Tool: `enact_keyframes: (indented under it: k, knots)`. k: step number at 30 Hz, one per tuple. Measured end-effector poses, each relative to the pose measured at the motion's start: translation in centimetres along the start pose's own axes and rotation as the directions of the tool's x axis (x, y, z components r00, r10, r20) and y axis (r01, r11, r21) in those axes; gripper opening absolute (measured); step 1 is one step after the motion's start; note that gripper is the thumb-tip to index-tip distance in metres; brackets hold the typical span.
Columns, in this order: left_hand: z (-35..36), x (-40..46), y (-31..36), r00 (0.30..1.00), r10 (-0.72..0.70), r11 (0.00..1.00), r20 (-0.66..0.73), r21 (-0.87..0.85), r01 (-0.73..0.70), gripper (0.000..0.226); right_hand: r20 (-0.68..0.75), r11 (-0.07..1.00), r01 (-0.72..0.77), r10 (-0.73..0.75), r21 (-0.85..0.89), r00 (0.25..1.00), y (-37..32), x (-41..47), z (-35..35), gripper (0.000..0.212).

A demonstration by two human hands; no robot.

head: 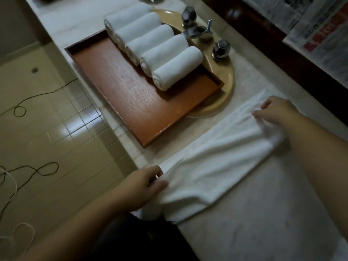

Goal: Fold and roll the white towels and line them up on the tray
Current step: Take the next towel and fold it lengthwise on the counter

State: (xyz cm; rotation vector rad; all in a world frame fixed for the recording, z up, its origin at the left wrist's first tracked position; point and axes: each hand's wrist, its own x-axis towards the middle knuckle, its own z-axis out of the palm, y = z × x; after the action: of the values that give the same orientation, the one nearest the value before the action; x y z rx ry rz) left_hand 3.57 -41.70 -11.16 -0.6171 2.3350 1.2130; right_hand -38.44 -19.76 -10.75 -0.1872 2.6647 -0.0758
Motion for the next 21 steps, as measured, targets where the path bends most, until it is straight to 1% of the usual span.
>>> enact_keyframes:
  k: [1, 2, 3, 4, 5, 7, 8, 10, 12, 14, 17, 21]
  knots:
    - [-0.4, -0.3, -0.3, 1.000, -0.004, 0.995, 0.010, -0.101, 0.005, 0.019, 0.023, 1.000, 0.014, -0.014, -0.021, 1.000, -0.1, 0.4, -0.4, 0.051]
    - [-0.5, -0.5, -0.9, 1.000, -0.026, 0.988, -0.014, -0.150, 0.024, 0.019, 0.045, 0.999, 0.020, -0.019, -0.027, 0.999, -0.3, 0.8, -0.8, 0.052]
    - [-0.6, -0.7, -1.8, 0.996, -0.066, 0.988, -0.062, -0.143, 0.057, 0.018, 0.065, 1.000, 0.015, -0.015, -0.004, 0.998, -0.3, 1.4, -1.1, 0.052]
    - [-0.5, -0.7, -2.7, 0.987, -0.106, 0.990, -0.117, -0.104, 0.094, 0.017, 0.067, 1.000, 0.009, -0.011, 0.029, 0.998, -0.3, 1.9, -1.2, 0.051]
    - [-0.4, -0.7, -3.5, 0.978, -0.137, 0.990, -0.157, -0.054, 0.130, 0.017, 0.035, 0.999, 0.001, -0.002, 0.048, 0.999, -0.2, 2.5, -1.4, 0.050]
    - [0.1, -0.4, -4.2, 0.969, -0.150, 0.988, -0.198, 0.003, 0.154, 0.020, -0.072, 0.997, 0.017, -0.011, 0.074, 0.997, 0.1, 3.6, -1.4, 0.055]
    - [0.5, -0.1, -4.0, 0.966, -0.124, 0.989, -0.227, 0.047, 0.138, 0.023, -0.098, 0.994, 0.036, -0.026, 0.100, 0.995, 0.1, 4.0, -1.3, 0.058]
    - [1.0, 0.4, -2.7, 0.955, -0.044, 0.980, -0.294, 0.171, 0.098, 0.027, -0.076, 0.989, 0.077, -0.068, 0.126, 0.995, 0.0, 4.4, -1.0, 0.062]
    - [1.6, 1.1, -1.3, 0.935, 0.003, 0.970, -0.354, 0.229, 0.084, 0.028, -0.077, 0.986, 0.102, -0.092, 0.128, 0.993, 0.2, 4.8, -0.7, 0.063]
    - [2.2, 1.9, -0.4, 0.923, 0.010, 0.963, -0.385, 0.251, 0.094, 0.027, -0.104, 0.981, 0.096, -0.079, 0.169, 0.991, 0.6, 5.1, -0.8, 0.059]
    - [3.0, 2.9, 0.1, 0.897, 0.006, 0.953, -0.443, 0.275, 0.129, 0.025, -0.110, 0.965, 0.098, -0.073, 0.243, 0.991, 1.5, 5.4, -1.1, 0.047]
    - [3.2, 3.2, 0.3, 0.878, -0.061, 0.967, -0.476, 0.190, 0.170, 0.024, -0.195, 0.937, 0.166, -0.109, 0.307, 0.975, 2.4, 6.0, -1.4, 0.028]
